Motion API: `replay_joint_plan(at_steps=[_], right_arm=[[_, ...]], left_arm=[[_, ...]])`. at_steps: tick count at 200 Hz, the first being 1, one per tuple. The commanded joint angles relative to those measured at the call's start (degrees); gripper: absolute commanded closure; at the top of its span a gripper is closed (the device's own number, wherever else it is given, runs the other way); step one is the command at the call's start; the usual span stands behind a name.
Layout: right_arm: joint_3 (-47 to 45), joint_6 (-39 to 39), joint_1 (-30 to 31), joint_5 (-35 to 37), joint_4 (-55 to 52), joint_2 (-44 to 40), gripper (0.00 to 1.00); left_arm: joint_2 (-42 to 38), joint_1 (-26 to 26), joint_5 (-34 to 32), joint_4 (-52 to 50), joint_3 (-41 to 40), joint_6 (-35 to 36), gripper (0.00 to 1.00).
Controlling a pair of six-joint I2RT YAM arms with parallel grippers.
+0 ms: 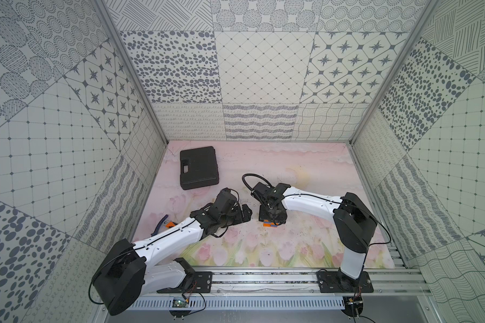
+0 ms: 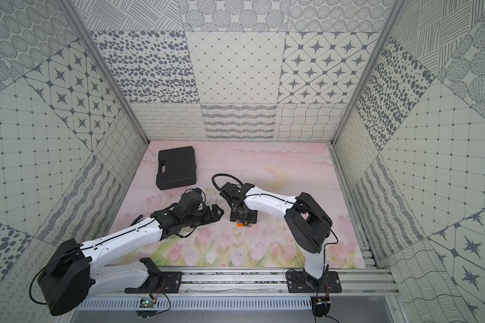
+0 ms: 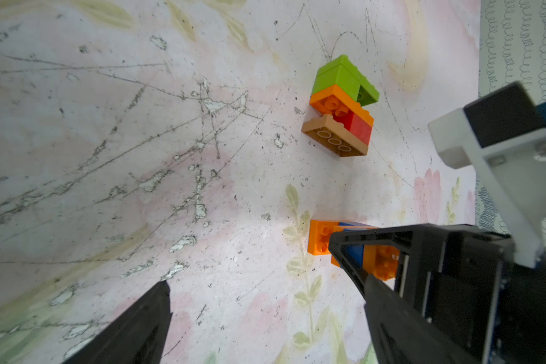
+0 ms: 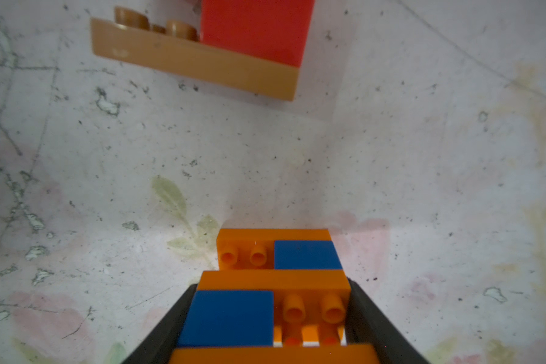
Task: Assemble the number 5 with lego
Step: Assemble the lego brick with the lego brick.
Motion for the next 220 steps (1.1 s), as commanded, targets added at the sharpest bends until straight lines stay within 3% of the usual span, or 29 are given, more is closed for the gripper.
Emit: replay_joint_plan(at_steps=[1,220], right_arm=[[-2.19,-0.37,0.24,-1.11,1.54,3.47,0.36],[-5.26,-4.42,0.77,-2.74,1.76,-0.79,0.36]], left_arm=[[-1.01,-0.16,-2.19,-1.12,-0.14,0.60,0.01],[-0.51,-0.12,-3.61,1.01,-0.31,-3.31,0.01]])
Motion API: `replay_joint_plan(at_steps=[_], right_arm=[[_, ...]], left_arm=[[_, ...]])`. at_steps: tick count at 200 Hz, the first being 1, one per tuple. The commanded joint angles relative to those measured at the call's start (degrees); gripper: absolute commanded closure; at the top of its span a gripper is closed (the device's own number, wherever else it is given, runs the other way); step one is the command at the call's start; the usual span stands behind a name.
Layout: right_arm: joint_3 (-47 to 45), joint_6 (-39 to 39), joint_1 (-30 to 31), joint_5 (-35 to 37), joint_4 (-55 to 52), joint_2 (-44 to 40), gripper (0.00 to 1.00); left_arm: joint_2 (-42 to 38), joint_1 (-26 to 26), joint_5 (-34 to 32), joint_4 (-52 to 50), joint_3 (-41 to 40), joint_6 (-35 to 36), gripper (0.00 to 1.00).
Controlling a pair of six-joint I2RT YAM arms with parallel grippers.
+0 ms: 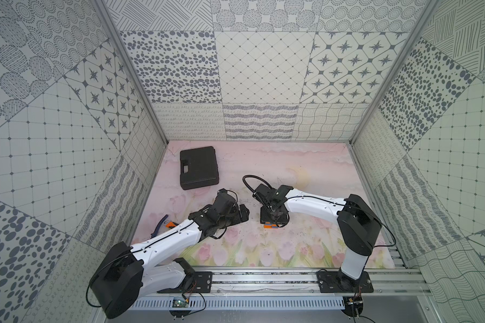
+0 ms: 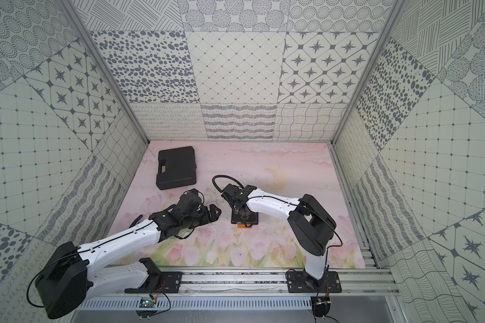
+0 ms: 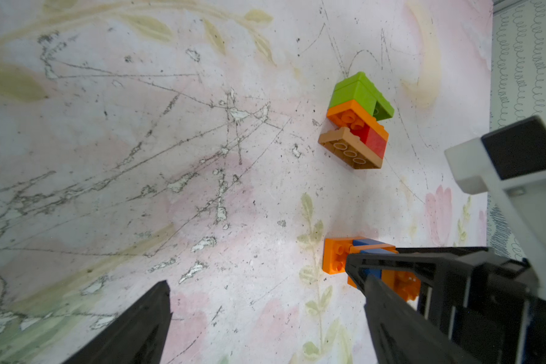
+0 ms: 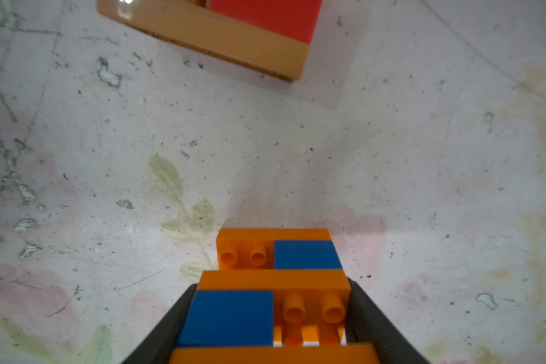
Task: Assemble the number 5 with lego
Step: Assemble the lego brick with the lego brick.
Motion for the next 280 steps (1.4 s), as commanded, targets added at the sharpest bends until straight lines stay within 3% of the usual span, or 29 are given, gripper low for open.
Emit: replay_joint_plan(at_steps=[1,280], right_arm=[[-2.25,-0.59,0.40,-2.05,0.14,1.57,0.36],[-1.99,-1.38,1.35,-2.08,0.32,4.54,0.37]], left_arm=[[0.44,-0.12,-0.65,1.14,0.83,-1.32,0.01],[-1.92,-0.09,-3.01,-1.26,-0.05,-2.35,0.01]])
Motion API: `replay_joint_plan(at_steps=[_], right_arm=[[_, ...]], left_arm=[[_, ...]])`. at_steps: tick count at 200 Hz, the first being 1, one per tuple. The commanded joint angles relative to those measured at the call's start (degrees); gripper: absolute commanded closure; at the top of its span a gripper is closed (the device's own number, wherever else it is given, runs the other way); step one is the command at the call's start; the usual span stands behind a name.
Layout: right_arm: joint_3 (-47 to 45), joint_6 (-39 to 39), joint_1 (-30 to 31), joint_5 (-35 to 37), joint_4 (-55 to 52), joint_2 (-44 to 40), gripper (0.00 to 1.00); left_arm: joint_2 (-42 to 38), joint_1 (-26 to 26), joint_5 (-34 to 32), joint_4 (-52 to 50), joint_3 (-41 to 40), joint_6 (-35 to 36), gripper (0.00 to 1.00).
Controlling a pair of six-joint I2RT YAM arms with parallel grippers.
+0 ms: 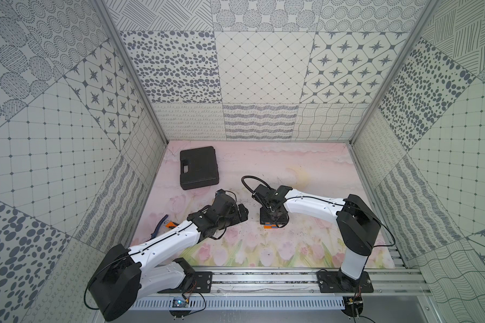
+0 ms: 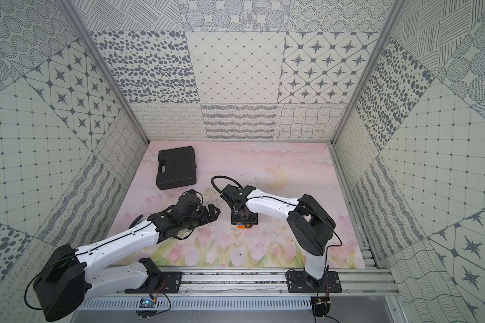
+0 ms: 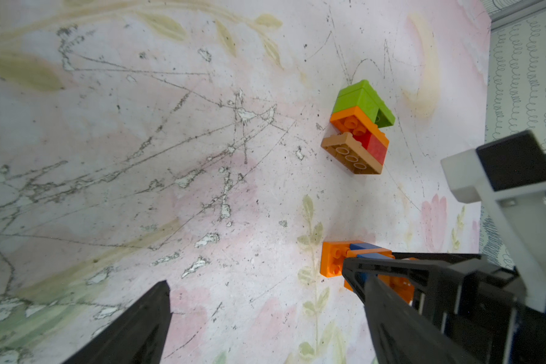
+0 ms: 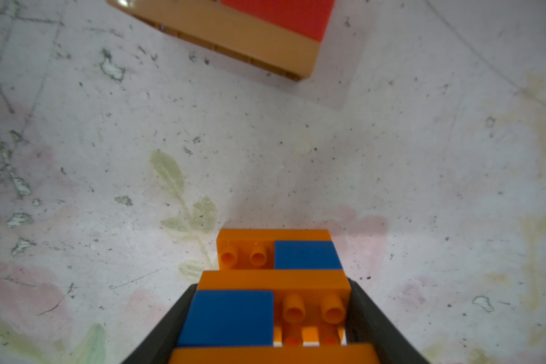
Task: Assemble the number 5 with lego
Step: Assemble the lego brick with the lego brick.
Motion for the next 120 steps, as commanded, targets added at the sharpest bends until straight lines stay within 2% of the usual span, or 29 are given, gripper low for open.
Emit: replay_joint_plan(at_steps=[1,120], right_arm=[[-2.18,-0.27,0.69,-2.78,0.40,4.10,0.37],[-3.18,0.17,0.90,-2.39,-0.18,3.71,0.37]], left_arm=[[-0.33,-0.10,-1.90,-0.65,0.46,0.07,0.01],[-0.55,-0.12,-0.46,1.27,-0.48,0.11,0.01]])
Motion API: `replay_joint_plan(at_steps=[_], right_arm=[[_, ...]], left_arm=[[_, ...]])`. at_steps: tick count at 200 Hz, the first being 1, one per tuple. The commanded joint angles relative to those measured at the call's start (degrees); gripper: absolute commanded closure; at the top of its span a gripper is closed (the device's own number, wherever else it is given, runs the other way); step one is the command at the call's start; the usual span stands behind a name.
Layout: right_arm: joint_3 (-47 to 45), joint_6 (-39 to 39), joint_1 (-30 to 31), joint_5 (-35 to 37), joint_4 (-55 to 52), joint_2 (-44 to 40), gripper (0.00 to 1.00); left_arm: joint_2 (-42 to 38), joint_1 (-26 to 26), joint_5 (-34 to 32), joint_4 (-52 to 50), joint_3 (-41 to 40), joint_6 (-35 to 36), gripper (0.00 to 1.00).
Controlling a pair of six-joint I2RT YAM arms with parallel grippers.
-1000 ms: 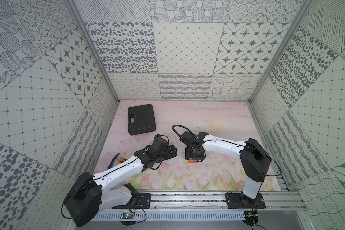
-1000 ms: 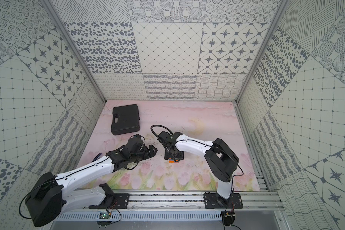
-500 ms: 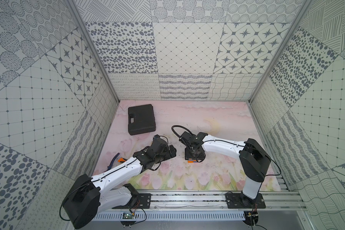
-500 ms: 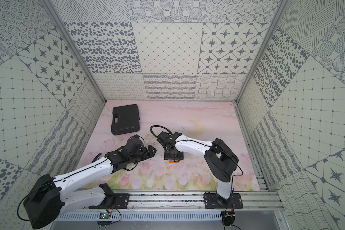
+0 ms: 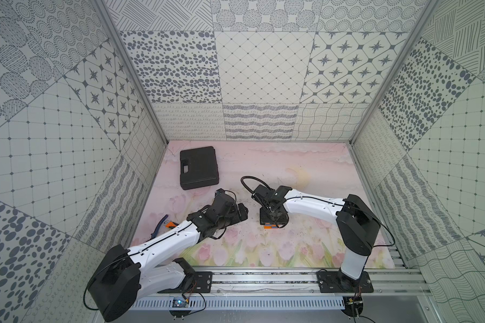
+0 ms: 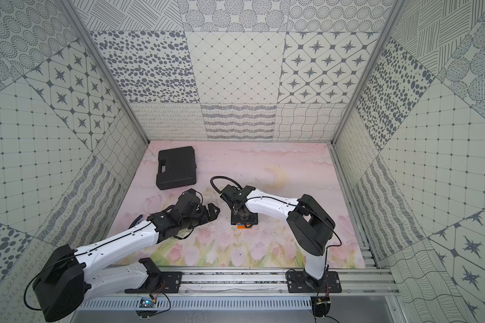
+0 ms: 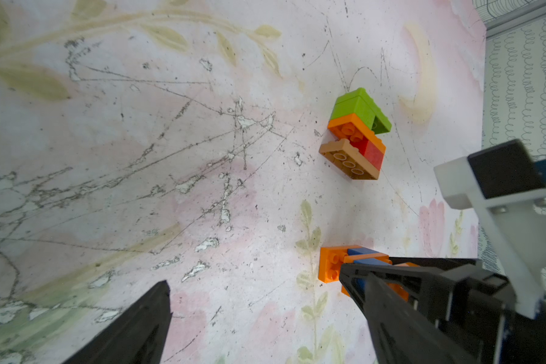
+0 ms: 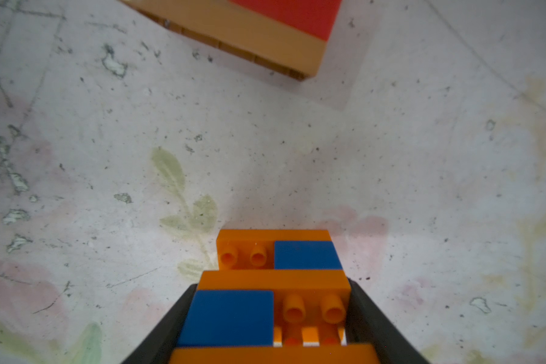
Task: Assemble the number 5 with lego
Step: Assemble the lego brick with the lego brick.
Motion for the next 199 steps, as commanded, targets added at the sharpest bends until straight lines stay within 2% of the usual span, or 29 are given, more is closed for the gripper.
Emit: replay_joint_plan(at_steps=[1,42,81,174,199], right_arm=[[-3.25,0.74,0.77,-2.57,-0.02,3.65,0.37],[-1.97,0.07,0.33,-2.21,-0.37,3.00,0.37],[0.62,1.10,0.55,-0.77,-0.91,2.40,0.36],[-2.90,2.24,0.80,-2.02,0.24,3.02,0.36],[-1.78,1.80,0.85,-0.99,-0.71,1.37,0.30]], left_arm=[[-0.21,-0.12,-0.06,1.00,-0.39,0.15,0.01],[-0.16,-0.07,1.05,-1.69,1.65,2.50,0.01],[-3.40,-0.12,0.83,-2.87,0.15,5.48,0.01],[-2.66,-0.09,2.60,1.03,-2.07,4.65,0.01],[-2.75,-0.08,1.93,0.70,-2.15,4.42,0.01]])
